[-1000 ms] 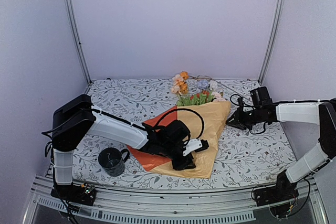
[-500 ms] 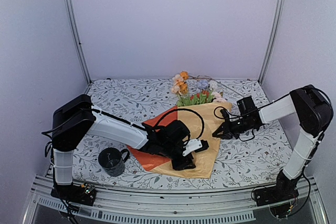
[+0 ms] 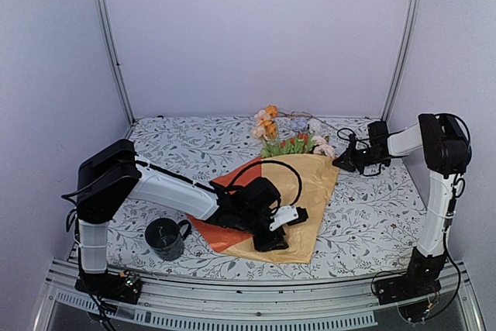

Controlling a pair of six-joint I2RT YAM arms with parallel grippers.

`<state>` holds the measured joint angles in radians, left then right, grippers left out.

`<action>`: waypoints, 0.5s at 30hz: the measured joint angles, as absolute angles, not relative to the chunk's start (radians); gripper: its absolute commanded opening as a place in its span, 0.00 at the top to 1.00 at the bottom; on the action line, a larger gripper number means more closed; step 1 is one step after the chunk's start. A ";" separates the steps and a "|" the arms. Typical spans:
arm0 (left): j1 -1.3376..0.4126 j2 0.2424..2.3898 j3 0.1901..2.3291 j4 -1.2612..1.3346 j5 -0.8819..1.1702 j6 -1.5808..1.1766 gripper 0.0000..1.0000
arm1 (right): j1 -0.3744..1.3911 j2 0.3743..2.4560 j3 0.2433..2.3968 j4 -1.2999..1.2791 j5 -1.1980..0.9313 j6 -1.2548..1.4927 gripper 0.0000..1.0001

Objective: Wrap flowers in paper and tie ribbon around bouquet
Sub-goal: Press the fold line on the 2/3-folded wrapping paper.

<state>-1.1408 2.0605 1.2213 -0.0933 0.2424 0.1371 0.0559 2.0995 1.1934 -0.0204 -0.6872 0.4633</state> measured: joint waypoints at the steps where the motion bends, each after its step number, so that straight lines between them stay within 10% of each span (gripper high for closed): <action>1: -1.141 2.061 1.222 -0.094 0.242 0.138 0.58 | 0.045 2.128 1.241 -0.051 -0.678 0.462 0.98; 15: -1.141 2.061 1.222 -0.097 0.242 0.146 0.58 | 0.041 2.036 1.454 -0.374 -0.538 0.380 0.97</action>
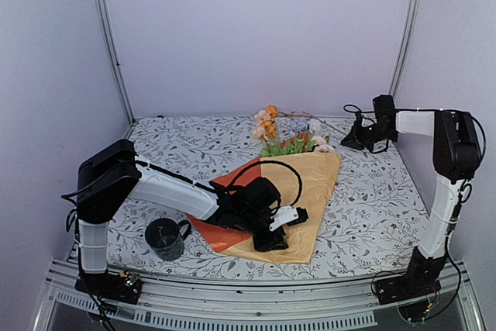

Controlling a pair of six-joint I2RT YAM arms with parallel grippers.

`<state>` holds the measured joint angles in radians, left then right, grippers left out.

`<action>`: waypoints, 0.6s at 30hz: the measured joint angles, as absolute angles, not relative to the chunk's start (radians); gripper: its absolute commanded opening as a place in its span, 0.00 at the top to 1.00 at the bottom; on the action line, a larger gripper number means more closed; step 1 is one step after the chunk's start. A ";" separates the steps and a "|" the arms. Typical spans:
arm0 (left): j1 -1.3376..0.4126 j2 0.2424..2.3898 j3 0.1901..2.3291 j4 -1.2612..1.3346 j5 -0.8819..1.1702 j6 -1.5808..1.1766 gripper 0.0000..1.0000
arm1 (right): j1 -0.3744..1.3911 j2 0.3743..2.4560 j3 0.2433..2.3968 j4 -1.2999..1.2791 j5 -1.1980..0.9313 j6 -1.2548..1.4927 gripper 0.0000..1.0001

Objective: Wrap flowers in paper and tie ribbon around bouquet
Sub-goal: Press the fold line on the 2/3-folded wrapping paper.

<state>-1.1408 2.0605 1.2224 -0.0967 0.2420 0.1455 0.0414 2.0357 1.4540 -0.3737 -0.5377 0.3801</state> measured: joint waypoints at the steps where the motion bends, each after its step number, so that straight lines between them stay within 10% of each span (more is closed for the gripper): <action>1: -1.141 2.061 1.222 -0.097 0.242 0.146 0.58 | 0.066 1.979 1.409 -0.370 -0.556 0.364 0.97; 10: -1.141 2.065 1.238 -0.121 0.242 0.161 0.58 | 0.474 1.682 0.843 -0.086 -0.826 0.409 1.00; 18: -1.141 2.067 1.245 -0.133 0.241 0.169 0.58 | 0.356 1.795 0.718 -0.025 -0.785 0.499 1.00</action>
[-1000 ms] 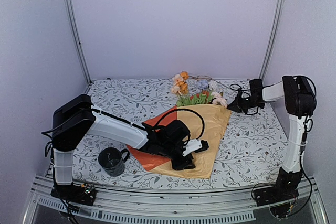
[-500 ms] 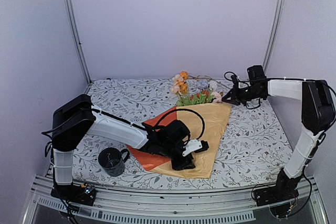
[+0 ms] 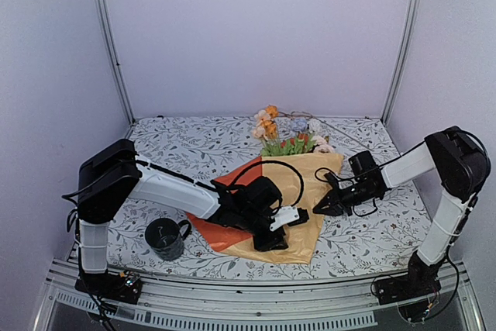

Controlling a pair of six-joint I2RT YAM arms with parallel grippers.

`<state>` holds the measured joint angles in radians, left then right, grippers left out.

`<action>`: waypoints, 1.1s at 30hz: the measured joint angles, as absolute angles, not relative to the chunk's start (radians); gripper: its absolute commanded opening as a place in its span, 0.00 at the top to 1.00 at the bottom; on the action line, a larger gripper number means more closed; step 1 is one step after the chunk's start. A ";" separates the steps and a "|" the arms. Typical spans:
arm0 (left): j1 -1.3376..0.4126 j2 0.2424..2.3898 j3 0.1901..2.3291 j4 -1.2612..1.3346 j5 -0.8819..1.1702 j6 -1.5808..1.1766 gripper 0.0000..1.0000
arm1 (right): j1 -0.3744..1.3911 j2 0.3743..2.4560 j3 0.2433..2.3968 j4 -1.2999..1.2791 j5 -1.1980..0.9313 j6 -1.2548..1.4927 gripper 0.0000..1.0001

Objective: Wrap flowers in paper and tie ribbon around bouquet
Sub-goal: Press the fold line on the 2/3-folded wrapping paper.

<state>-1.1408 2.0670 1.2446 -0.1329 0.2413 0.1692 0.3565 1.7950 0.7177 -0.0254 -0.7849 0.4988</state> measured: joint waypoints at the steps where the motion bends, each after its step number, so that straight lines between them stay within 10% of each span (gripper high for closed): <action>1: -1.141 2.067 1.245 -0.133 0.241 0.170 0.58 | 0.332 1.795 0.717 -0.014 -0.775 0.507 1.00; 19: -1.141 2.065 1.238 -0.125 0.225 0.173 0.58 | 0.013 1.931 1.166 -0.162 -0.505 0.530 1.00; 33: -1.141 2.064 1.234 -0.119 0.227 0.176 0.58 | 0.193 1.840 1.049 -0.212 -0.668 0.472 1.00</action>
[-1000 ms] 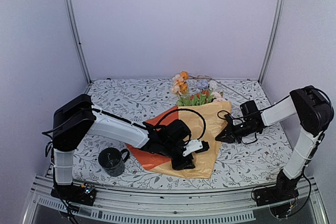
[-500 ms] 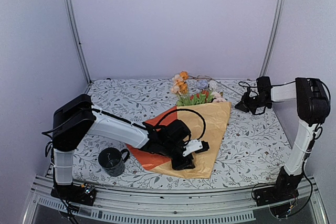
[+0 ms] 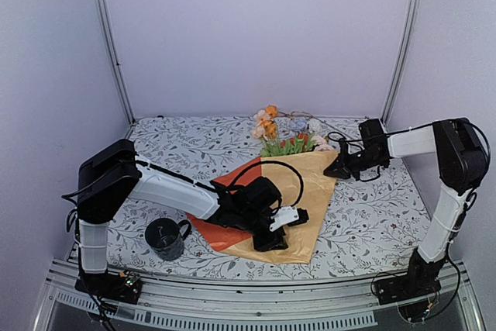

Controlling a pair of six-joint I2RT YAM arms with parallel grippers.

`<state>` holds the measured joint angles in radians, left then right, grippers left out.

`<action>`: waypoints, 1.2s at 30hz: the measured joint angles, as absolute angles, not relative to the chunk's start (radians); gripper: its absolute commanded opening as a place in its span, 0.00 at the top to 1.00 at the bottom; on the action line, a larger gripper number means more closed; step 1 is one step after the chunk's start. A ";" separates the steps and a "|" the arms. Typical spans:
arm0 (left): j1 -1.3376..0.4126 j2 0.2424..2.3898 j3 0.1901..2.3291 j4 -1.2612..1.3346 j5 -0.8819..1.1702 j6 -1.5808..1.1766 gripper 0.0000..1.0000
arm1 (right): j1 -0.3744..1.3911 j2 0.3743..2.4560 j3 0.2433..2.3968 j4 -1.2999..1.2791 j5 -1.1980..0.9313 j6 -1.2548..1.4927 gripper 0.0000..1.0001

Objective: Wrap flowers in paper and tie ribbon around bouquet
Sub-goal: Press the fold line on the 2/3-folded wrapping paper.

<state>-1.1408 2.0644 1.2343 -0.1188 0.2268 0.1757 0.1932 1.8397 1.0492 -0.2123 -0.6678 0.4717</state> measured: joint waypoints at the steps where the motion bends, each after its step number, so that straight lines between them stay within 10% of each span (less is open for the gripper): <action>1: -1.141 2.064 1.234 -0.119 0.226 0.176 0.58 | 0.186 1.869 1.060 -0.209 -0.676 0.474 1.00; 20: -1.141 2.066 1.243 -0.132 0.225 0.177 0.58 | -0.015 2.207 1.477 -0.282 -0.599 0.603 1.00; 30: -1.141 2.068 1.245 -0.133 0.227 0.177 0.58 | 0.237 1.663 1.108 -0.277 -0.496 0.494 1.00; 36: -1.141 2.072 1.257 -0.152 0.227 0.177 0.58 | 0.363 1.707 0.789 -0.181 -0.566 0.521 1.00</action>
<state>-1.1408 2.0724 1.2572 -0.1516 0.2268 0.1768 0.3634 1.7065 0.7895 -0.1806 -0.5663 0.5213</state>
